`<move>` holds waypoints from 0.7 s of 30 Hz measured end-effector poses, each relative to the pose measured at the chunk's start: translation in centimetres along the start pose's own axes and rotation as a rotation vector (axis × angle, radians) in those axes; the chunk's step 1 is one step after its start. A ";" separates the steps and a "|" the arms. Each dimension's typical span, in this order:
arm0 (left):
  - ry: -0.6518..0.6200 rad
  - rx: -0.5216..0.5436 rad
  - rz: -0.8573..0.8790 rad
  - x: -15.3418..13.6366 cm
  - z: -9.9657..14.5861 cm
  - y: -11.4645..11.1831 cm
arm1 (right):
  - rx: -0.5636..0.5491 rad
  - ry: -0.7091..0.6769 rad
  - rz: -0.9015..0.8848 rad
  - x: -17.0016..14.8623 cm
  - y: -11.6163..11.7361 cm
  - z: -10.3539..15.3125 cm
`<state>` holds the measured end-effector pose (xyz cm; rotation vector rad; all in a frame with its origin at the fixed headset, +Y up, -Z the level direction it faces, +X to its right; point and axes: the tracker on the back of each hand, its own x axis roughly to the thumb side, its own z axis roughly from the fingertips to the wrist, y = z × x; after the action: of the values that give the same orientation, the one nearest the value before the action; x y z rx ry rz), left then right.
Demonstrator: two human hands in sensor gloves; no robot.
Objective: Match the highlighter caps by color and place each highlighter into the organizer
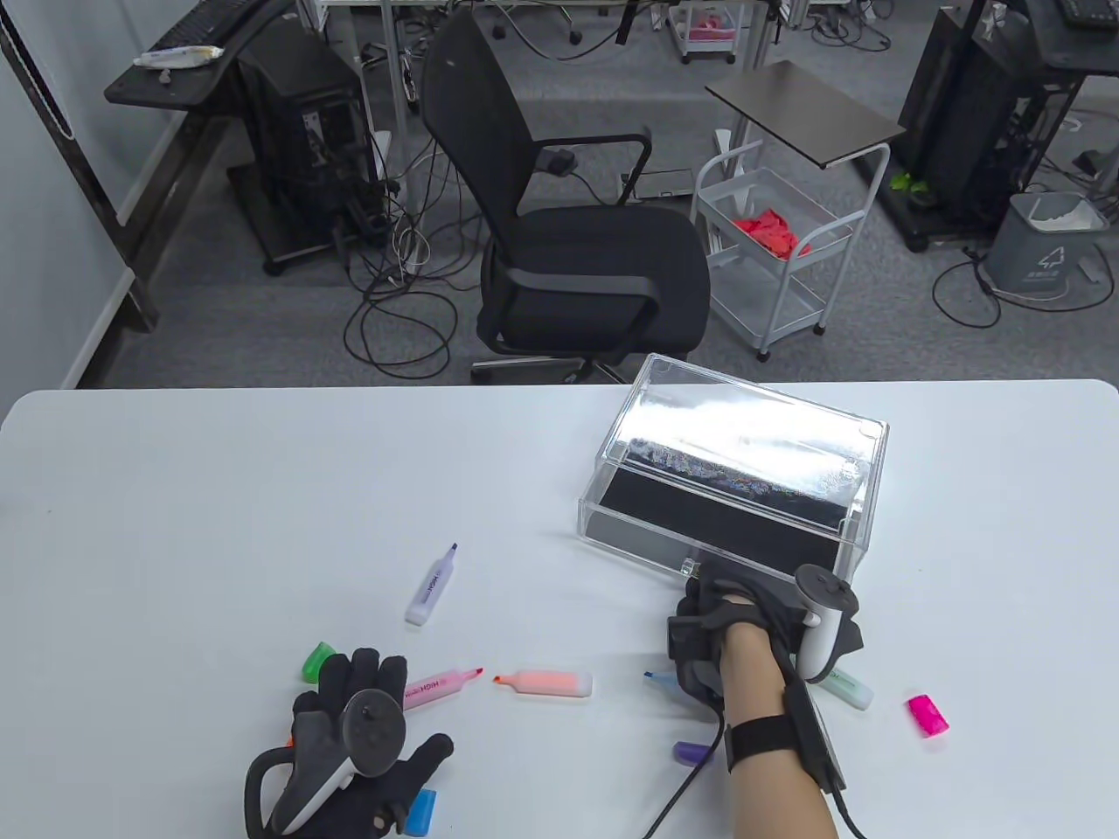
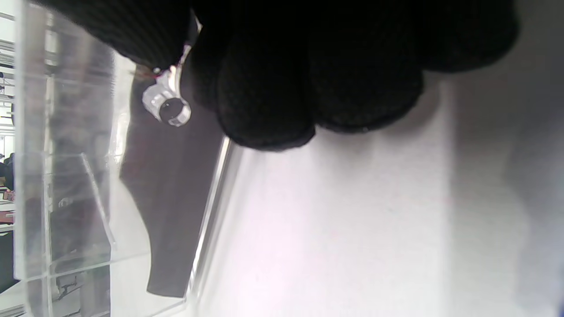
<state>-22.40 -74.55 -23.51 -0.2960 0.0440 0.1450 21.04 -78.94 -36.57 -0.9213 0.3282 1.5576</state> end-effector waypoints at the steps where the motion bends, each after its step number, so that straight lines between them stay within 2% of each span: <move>1: -0.003 0.001 0.000 0.0 0.0 0.0 | -0.001 -0.002 0.010 -0.1 -0.1 0.1; 10: -0.013 -0.007 -0.008 0.4 0.0 -0.1 | -0.029 -0.037 0.089 0.1 -0.1 1.2; 14: -0.015 -0.011 -0.009 0.4 0.0 -0.1 | -0.111 -0.141 0.310 1.1 0.3 3.2; 16: -0.016 -0.012 -0.010 0.5 0.0 -0.1 | -0.190 -0.233 0.467 1.6 0.5 4.5; 21: -0.024 -0.015 -0.015 0.6 0.0 -0.2 | -0.139 -0.371 0.610 1.4 0.6 7.7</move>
<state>-21.74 -74.65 -23.49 -0.3092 0.0167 0.1345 17.71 -72.90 -32.83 -0.6404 0.2467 2.2954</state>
